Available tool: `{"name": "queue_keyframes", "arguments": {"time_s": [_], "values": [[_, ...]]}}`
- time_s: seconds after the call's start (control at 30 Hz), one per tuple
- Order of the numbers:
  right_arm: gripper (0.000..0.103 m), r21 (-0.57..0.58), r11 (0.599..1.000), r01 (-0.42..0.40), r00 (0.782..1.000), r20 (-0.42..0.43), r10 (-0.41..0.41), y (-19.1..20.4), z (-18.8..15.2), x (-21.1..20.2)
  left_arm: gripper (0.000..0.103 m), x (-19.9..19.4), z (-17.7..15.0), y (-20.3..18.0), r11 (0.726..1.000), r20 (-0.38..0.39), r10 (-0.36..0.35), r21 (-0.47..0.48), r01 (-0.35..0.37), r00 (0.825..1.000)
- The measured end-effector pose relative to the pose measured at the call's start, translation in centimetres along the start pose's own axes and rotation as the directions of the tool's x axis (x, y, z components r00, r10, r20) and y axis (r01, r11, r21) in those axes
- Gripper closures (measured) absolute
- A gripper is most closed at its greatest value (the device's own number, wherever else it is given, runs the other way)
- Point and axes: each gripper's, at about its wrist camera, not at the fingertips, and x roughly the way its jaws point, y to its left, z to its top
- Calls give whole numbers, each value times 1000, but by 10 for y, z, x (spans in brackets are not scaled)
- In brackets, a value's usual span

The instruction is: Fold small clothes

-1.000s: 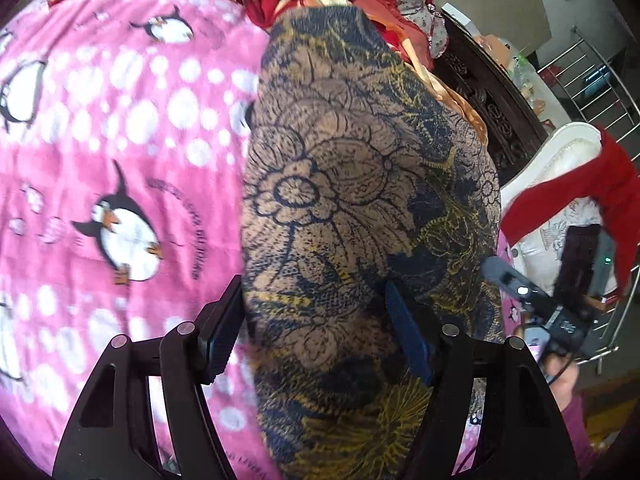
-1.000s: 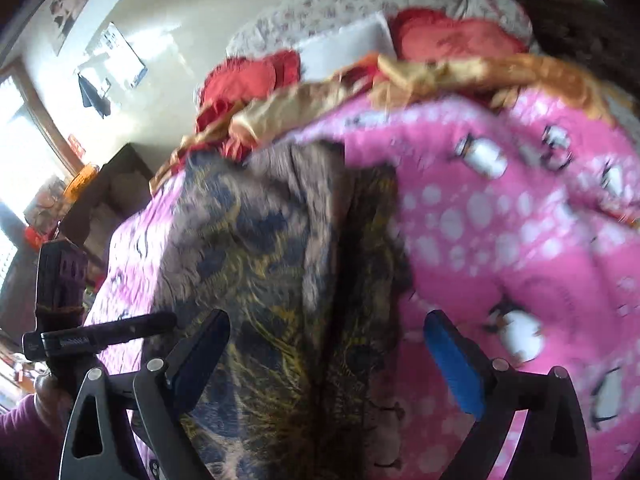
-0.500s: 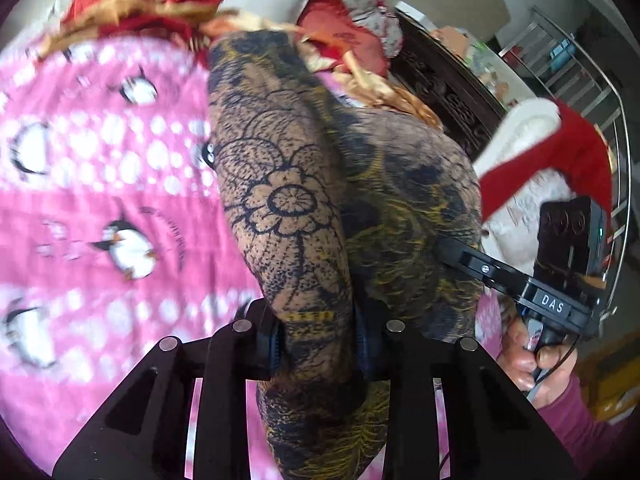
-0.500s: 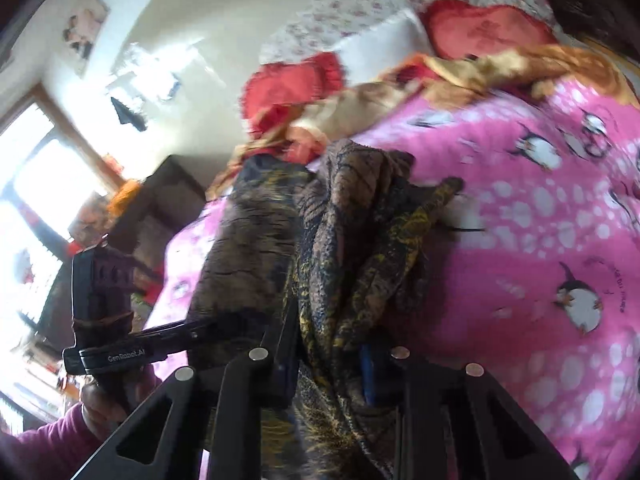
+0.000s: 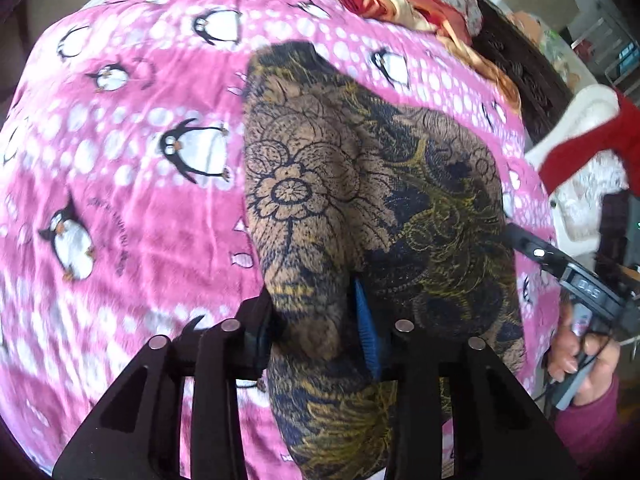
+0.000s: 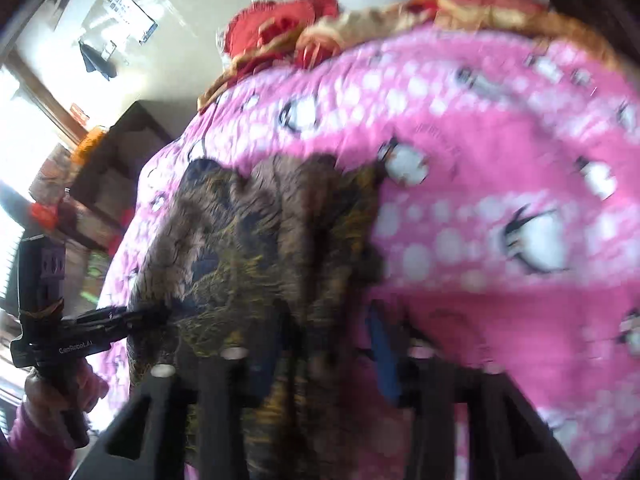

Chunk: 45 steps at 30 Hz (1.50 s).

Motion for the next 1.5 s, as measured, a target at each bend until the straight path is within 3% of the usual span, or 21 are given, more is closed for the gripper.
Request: {"name": "queue_keyframes", "arguments": {"time_s": [0.1,0.23,0.33,0.43,0.47,0.6,0.77,0.83,0.93,1.1,1.23,1.33,1.5], "values": [[60,-94,996,-4,998,59,9,23,9,-24,62,-9,-1,-6,997,45,72,33,-74,996],[60,-256,966,-35,994,89,60,70,18,-21,39,-15,1,-12,984,142,154,69,-165,978],[61,-228,973,-29,999,24,35,71,32,25,38,-7,1,-12,974,175,199,70,-214,964],[74,-182,982,53,996,-54,-64,53,36,71,38,8,0,-15,963,163,245,71,-259,956],[75,-164,985,47,997,-48,-56,49,36,73,38,10,-1,-15,960,167,258,70,-272,952],[71,-187,981,40,999,-17,-44,61,30,44,38,4,-9,-17,963,200,244,66,-262,949],[61,-278,960,47,999,8,-47,81,-11,0,38,-11,-17,-23,953,236,269,76,-294,934],[61,-307,949,73,997,8,-74,84,-30,-5,38,-17,-21,-26,950,248,273,83,-301,929],[61,-326,932,162,983,-28,-180,73,-61,11,38,-25,-26,-29,945,272,287,79,-318,918],[61,-284,945,160,986,0,-167,70,-68,-11,38,-44,-33,-32,943,307,291,67,-326,906],[46,-228,959,166,984,96,-147,79,-57,-45,38,-59,-37,-35,947,342,282,52,-317,896],[26,-206,959,196,972,170,-163,92,-48,-63,38,-72,-41,-38,944,375,286,47,-326,882],[19,-193,945,264,944,254,-212,116,-36,-77,38,-94,-48,-40,942,433,287,32,-333,855]]}}
